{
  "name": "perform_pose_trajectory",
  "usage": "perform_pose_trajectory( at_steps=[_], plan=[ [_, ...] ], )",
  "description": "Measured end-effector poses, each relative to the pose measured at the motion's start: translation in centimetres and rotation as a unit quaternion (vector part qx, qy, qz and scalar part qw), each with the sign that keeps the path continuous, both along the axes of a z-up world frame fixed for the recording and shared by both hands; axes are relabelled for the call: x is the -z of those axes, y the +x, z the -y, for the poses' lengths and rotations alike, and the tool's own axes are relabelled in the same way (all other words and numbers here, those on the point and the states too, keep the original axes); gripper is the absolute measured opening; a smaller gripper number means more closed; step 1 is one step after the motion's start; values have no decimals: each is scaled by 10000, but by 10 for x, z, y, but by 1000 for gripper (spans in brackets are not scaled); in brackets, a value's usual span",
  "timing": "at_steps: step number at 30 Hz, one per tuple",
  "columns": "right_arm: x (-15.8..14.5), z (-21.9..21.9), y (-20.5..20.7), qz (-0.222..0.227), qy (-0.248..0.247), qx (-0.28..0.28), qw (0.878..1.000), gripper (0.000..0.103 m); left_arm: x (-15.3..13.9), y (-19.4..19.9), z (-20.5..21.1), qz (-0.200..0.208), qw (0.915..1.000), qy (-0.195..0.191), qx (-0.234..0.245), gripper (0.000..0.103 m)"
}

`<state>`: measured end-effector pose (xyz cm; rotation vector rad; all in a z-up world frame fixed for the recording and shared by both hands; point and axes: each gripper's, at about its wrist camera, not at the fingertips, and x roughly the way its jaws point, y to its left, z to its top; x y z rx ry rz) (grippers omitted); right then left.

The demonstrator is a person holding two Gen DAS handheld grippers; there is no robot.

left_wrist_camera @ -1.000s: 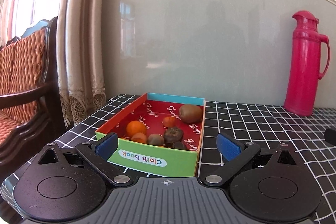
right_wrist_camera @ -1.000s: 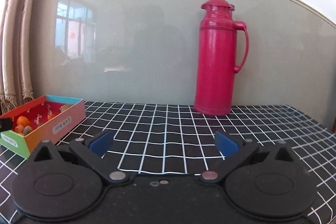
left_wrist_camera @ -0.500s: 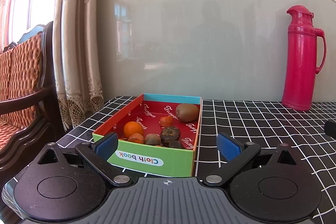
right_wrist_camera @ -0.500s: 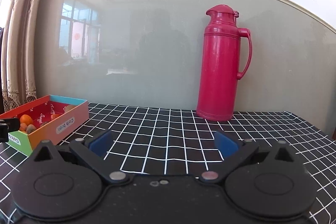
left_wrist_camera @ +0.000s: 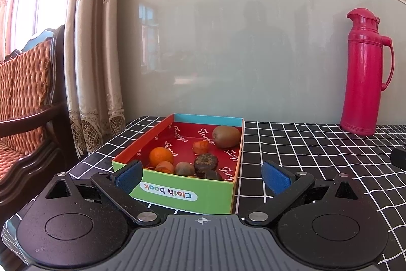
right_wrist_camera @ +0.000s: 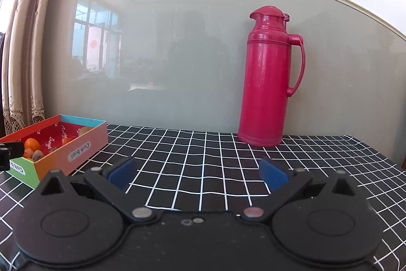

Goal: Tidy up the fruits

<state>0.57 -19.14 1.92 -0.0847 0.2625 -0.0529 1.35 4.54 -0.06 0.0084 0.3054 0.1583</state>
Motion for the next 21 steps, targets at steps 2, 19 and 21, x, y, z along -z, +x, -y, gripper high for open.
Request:
perform_pose_trajectory(
  at_steps=[2,19,21],
  plan=[
    [0,0,0,-4,-11,-1,10000,103,0,0,0,4,10000,-4,3,99],
    [1,-1,1,-13,-12,-9,10000,103,0,0,0,-16,10000,-25,-27,99],
    [1,0,1,-10,-6,-9,10000,103,0,0,0,-10,10000,-29,-29,99]
  ],
)
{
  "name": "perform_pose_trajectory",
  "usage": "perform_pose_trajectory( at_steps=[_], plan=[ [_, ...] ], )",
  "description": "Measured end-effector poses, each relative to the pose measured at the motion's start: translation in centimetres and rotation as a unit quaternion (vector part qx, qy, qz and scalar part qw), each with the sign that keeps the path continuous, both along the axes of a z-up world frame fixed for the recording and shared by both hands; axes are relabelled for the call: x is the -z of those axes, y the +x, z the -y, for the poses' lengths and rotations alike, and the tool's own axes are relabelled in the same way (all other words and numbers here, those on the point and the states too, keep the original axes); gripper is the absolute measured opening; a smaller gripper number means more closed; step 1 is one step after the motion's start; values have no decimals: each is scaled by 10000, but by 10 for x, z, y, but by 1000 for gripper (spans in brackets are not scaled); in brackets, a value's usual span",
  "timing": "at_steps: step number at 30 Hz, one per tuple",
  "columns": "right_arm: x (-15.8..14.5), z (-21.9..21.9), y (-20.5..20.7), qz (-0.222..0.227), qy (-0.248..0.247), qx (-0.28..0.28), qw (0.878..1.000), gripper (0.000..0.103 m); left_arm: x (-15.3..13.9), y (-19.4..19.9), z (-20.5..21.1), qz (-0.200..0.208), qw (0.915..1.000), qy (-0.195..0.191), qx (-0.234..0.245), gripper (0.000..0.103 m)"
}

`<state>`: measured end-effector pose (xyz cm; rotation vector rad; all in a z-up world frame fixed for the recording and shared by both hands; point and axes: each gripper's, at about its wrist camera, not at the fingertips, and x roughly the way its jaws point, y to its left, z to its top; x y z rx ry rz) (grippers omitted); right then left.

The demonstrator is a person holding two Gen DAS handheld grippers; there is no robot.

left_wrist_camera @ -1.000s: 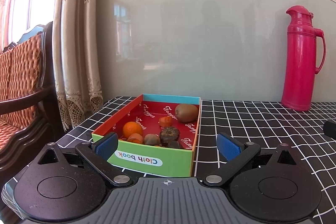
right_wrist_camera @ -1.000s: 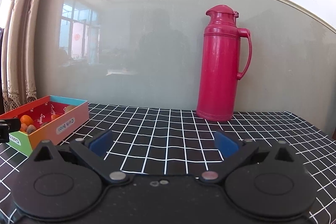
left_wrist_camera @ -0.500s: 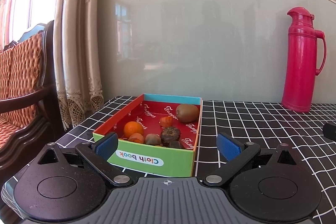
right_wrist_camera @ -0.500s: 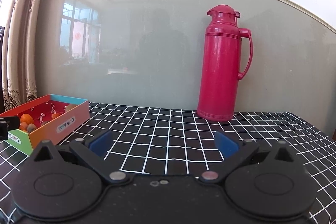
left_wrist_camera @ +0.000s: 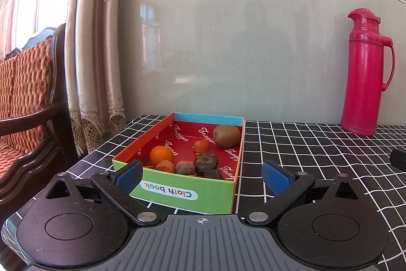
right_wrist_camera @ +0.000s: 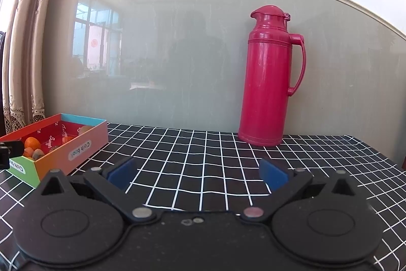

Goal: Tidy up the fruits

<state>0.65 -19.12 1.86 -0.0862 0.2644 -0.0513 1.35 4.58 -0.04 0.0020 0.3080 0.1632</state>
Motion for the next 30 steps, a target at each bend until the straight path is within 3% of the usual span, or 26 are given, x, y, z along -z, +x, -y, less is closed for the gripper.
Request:
perform_pose_trajectory(
  at_steps=[26,30],
  plan=[
    [0,0,0,-2,4,-2,10000,103,0,1,-3,-40,9998,-164,-48,99],
    [1,1,1,-2,3,11,10000,103,0,1,2,-36,10000,36,57,99]
  ],
)
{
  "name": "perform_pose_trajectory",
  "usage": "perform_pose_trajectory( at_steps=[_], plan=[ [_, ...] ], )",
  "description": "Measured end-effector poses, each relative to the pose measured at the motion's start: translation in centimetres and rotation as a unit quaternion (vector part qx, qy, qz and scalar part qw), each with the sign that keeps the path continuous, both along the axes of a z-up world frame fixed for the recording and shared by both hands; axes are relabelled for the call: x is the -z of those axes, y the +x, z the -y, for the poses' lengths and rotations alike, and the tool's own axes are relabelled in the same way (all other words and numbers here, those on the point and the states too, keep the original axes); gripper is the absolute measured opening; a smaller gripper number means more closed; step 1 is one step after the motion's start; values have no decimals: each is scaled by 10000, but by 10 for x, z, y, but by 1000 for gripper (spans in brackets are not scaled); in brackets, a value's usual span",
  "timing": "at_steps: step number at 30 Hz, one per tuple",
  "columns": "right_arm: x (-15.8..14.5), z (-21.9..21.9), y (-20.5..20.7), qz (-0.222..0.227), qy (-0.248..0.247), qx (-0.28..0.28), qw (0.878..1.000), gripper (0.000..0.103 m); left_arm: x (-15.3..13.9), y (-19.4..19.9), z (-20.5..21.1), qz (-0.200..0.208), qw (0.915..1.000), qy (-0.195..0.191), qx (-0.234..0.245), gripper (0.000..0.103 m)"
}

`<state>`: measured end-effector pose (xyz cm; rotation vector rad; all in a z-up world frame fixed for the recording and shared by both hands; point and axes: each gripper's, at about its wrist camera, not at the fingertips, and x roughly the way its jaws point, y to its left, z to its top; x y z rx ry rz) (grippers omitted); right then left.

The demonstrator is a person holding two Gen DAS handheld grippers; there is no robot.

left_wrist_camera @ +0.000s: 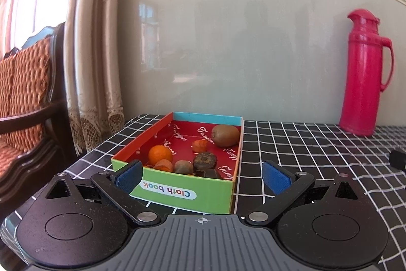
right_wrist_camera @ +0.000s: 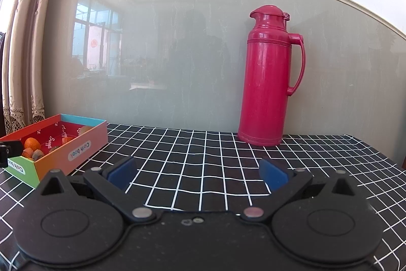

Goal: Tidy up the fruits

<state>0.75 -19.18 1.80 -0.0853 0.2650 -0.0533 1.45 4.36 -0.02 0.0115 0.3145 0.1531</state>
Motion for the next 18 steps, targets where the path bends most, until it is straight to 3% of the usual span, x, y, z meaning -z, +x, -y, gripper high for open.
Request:
perform_pose_trajectory(
  at_steps=[18],
  plan=[
    [0,-1,-1,10,15,29,10000,103,-4,-6,-2,295,9995,70,22,99]
  ],
)
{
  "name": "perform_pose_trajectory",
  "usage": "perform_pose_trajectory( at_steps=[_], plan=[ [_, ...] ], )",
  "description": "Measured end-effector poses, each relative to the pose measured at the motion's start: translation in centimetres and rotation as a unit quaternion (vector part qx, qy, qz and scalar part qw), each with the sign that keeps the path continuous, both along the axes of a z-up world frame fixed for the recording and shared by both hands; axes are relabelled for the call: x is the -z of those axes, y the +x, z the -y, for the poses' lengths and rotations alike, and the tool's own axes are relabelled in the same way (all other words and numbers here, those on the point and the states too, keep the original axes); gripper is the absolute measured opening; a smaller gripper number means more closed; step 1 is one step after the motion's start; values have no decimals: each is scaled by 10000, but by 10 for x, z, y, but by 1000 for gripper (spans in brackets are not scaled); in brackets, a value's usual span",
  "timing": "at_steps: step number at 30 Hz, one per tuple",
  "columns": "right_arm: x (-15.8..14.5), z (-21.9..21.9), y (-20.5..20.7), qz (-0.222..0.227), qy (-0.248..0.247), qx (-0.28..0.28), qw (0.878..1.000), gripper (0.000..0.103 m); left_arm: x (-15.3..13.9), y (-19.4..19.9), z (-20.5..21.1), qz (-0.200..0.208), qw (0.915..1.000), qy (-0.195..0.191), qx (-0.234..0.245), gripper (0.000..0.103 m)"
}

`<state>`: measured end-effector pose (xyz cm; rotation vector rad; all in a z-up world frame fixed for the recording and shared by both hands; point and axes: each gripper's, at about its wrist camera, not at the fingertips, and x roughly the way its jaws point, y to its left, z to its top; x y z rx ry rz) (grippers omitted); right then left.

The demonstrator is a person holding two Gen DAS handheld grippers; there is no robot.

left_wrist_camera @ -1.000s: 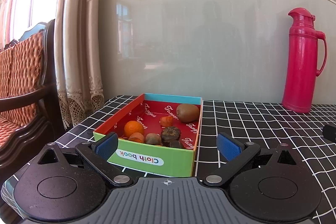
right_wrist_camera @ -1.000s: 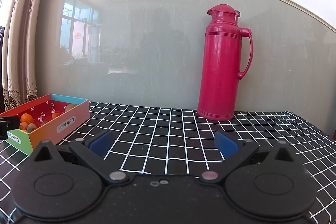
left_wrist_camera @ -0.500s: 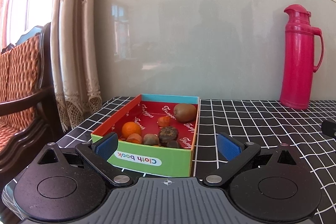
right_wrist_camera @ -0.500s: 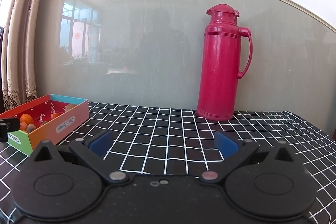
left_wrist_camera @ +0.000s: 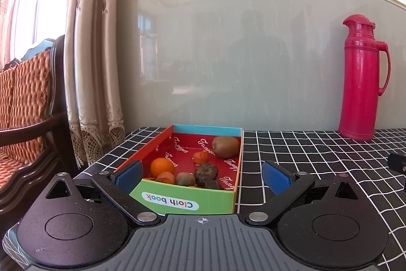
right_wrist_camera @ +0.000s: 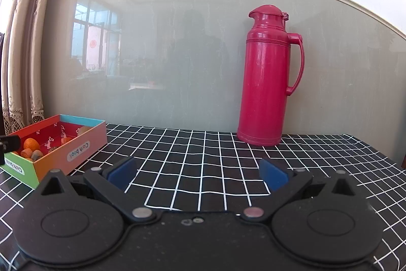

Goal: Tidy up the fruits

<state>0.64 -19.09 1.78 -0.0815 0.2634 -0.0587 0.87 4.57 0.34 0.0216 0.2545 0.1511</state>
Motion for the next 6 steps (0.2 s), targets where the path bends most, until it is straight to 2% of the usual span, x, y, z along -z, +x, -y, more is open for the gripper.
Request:
perform_pose_trajectory(
  at_steps=[6],
  plan=[
    [0,-1,0,3,2,6,10000,103,1,2,2,-48,10000,14,1,99]
  ],
)
